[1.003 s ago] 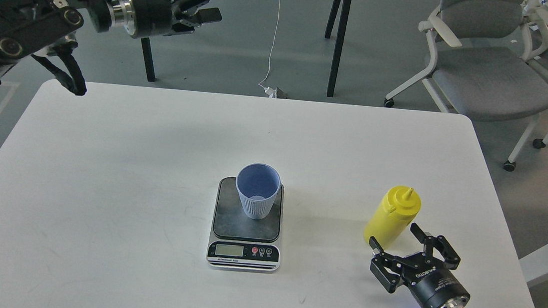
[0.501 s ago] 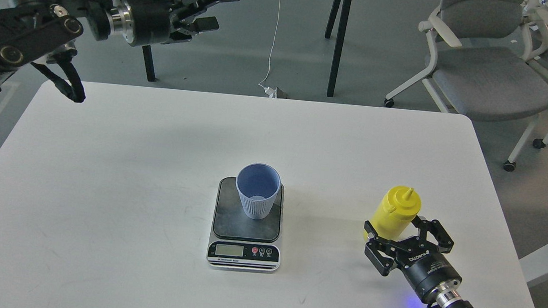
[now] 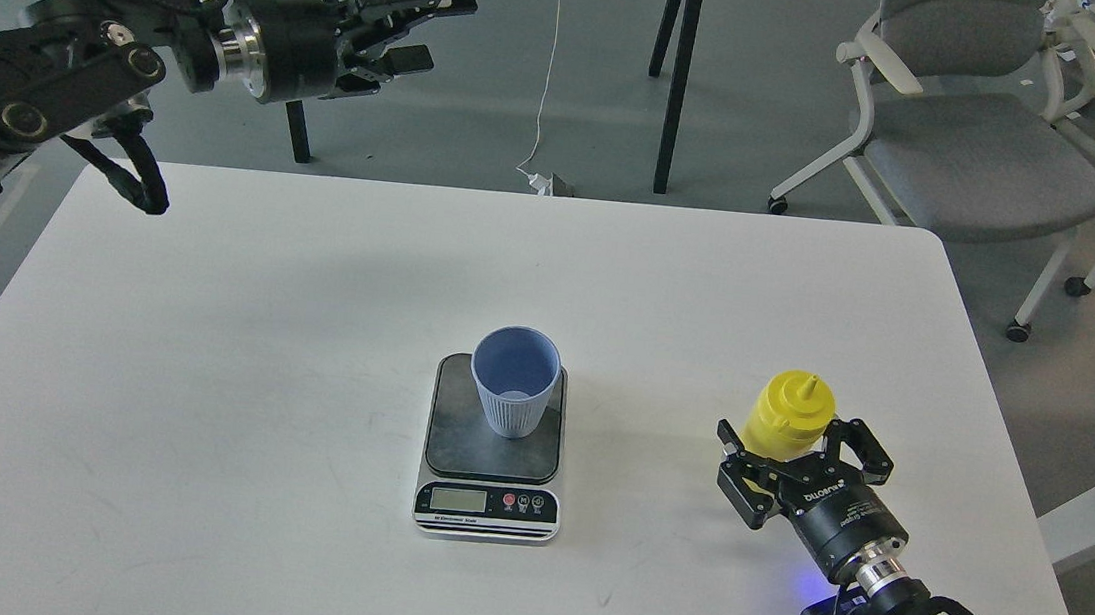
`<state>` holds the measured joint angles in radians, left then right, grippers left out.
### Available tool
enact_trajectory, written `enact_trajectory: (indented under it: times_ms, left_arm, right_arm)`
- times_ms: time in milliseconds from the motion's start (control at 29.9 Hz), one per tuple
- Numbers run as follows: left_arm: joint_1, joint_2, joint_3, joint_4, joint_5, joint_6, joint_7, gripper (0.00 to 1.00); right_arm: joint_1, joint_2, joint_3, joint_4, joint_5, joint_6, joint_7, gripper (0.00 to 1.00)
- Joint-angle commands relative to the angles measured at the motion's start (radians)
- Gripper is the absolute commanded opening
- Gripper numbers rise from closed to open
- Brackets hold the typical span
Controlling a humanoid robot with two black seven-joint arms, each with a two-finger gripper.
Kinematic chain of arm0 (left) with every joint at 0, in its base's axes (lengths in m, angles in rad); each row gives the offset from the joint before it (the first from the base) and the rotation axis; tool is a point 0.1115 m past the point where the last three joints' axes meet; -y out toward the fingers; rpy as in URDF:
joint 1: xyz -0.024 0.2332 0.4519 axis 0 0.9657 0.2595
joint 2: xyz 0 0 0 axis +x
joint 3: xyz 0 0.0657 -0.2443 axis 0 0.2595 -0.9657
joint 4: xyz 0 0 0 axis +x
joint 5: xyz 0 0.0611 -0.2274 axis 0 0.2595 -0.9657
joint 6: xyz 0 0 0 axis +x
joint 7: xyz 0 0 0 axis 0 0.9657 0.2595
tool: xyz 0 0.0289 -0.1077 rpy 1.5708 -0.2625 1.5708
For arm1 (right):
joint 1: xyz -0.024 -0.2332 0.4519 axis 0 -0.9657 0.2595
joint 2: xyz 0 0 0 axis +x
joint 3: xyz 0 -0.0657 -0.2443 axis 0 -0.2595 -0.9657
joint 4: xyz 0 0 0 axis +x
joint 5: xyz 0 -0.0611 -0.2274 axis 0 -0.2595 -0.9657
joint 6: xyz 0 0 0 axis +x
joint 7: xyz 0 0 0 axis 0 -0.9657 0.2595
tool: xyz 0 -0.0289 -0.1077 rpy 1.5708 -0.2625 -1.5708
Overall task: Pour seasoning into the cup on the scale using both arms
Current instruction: 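Lift the yellow bottle with the right gripper and invert it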
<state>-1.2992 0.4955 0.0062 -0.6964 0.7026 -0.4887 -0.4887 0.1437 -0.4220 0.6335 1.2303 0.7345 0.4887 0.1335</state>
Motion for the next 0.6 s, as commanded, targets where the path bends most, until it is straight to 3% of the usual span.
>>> enact_trajectory:
  times_ms: [0,100,401,568]
  left_arm:
    - [0.008,0.0,0.0,0.0,0.0,0.0,0.0,0.99]
    - [0.011,0.003,0.0,0.0,0.0,0.0,0.0,0.99]
    - [0.012,0.009,0.0,0.0,-0.002,0.0,0.0,0.99]
    - [0.012,0.017,-0.005,0.0,-0.002,0.0,0.0,0.99]
  right_arm:
    - [0.002,0.009,0.008,-0.005,-0.021,0.0,0.001,0.43]
    - [0.005,0.017,0.014,-0.011,-0.044,0.0,0.003,0.14]
    - [0.074,-0.003,0.047,0.026,-0.04,0.0,0.008,0.08]
    - [0.21,-0.122,0.166,0.08,-0.061,0.0,0.0,0.08]
